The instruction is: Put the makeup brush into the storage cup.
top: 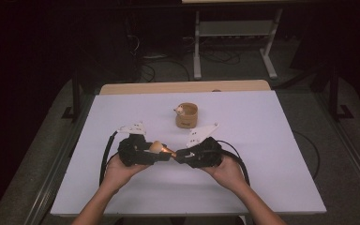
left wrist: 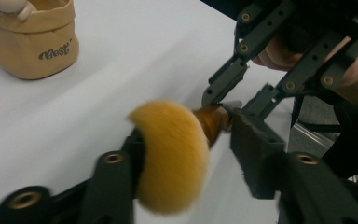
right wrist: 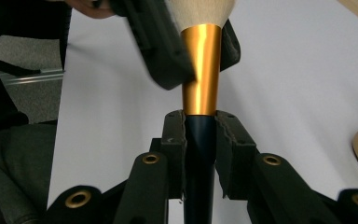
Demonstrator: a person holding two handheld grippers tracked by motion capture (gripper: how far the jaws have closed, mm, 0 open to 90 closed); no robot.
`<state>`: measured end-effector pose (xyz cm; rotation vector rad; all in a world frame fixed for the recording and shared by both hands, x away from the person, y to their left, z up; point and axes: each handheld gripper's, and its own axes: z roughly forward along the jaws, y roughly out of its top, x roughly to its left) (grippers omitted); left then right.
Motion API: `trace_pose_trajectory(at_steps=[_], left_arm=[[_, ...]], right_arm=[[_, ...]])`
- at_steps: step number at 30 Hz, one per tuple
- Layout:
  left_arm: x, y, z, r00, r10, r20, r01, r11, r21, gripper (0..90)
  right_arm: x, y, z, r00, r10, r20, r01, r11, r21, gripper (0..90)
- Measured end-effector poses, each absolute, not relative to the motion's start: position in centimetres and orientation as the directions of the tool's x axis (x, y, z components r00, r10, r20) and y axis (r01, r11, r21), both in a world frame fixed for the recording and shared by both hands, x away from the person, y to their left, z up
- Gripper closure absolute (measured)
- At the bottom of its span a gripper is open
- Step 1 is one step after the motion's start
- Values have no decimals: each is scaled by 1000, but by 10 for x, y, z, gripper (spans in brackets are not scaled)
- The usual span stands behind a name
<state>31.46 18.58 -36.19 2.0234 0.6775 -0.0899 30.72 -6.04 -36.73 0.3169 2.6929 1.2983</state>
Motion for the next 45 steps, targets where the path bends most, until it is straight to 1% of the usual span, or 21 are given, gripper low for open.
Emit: trace_pose_trajectory(at_steps=[1, 4, 5, 7, 12, 13, 14, 15, 17, 18, 19, 20, 21, 22, 25, 27, 29, 32, 38, 43, 45], left_arm=[[318, 189, -362, 833, 395, -387, 527, -352, 773, 657], [320, 191, -361, 829, 358, -429, 542, -331, 772, 730], [319, 189, -358, 835, 361, -415, 533, -346, 772, 734], [318, 188, -356, 839, 365, -404, 526, -354, 773, 735], [316, 185, -343, 853, 384, -354, 498, -393, 773, 736], [315, 184, -340, 855, 391, -340, 491, -400, 774, 737], [314, 183, -337, 862, 397, -317, 477, -419, 773, 737], [313, 181, -333, 866, 402, -298, 467, -434, 771, 737], [311, 175, -324, 877, 407, -256, 441, -469, 765, 737], [311, 175, -324, 877, 407, -256, 441, -469, 765, 737], [310, 172, -320, 887, 406, -219, 416, -497, 762, 737], [310, 171, -318, 889, 407, -207, 408, -502, 763, 737], [310, 171, -318, 889, 407, -207, 408, -502, 763, 737], [308, 169, -317, 894, 405, -193, 398, -516, 759, 737], [307, 168, -317, 900, 400, -174, 385, -541, 748, 735], [306, 168, -317, 895, 410, -176, 393, -537, 747, 715], [304, 174, -315, 888, 428, -166, 392, -520, 759, 571], [300, 182, -312, 882, 452, -134, 380, -513, 770, 513], [295, 193, -317, 870, 479, -115, 379, -501, 778, 484], [288, 202, -327, 855, 510, -95, 379, -488, 787, 468], [286, 206, -332, 848, 523, -87, 378, -482, 790, 464]], right_arm=[[306, -60, -367, -967, 253, -35, 131, 610, 781, 735], [305, -60, -367, -968, 244, -55, 113, 622, 775, 735], [303, -56, -368, -968, 232, -95, 79, 642, 763, 737], [303, -54, -369, -967, 224, -124, 54, 650, 758, 737], [303, -54, -367, -967, 241, -88, 83, 620, 780, 729], [304, -53, -364, -964, 249, -97, 82, 621, 780, 667], [304, -53, -364, -964, 249, -97, 82, 621, 780, 667], [307, -51, -360, -964, 250, -84, 97, 632, 769, 626], [307, -47, -356, -959, 268, -96, 103, 643, 759, 620], [307, -47, -356, -959, 268, -96, 103, 643, 759, 620], [308, -43, -353, -959, 272, -77, 126, 656, 744, 621], [310, -42, -353, -961, 258, -100, 100, 659, 746, 651], [310, -42, -353, -961, 258, -100, 100, 659, 746, 651], [308, -39, -353, -964, 253, -85, 110, 667, 737, 723], [307, -36, -355, -967, 237, -99, 90, 674, 733, 732], [308, -35, -356, -971, 226, -80, 98, 677, 730, 733], [313, -39, -360, -974, 213, -76, 91, 677, 731, 734], [320, -49, -362, -970, 242, -30, 145, 670, 728, 734], [339, -73, -359, -941, 330, 80, 275, 601, 751, 734], [351, -85, -352, -929, 359, 88, 295, 577, 762, 734], [356, -88, -348, -920, 376, 114, 322, 557, 765, 734]])
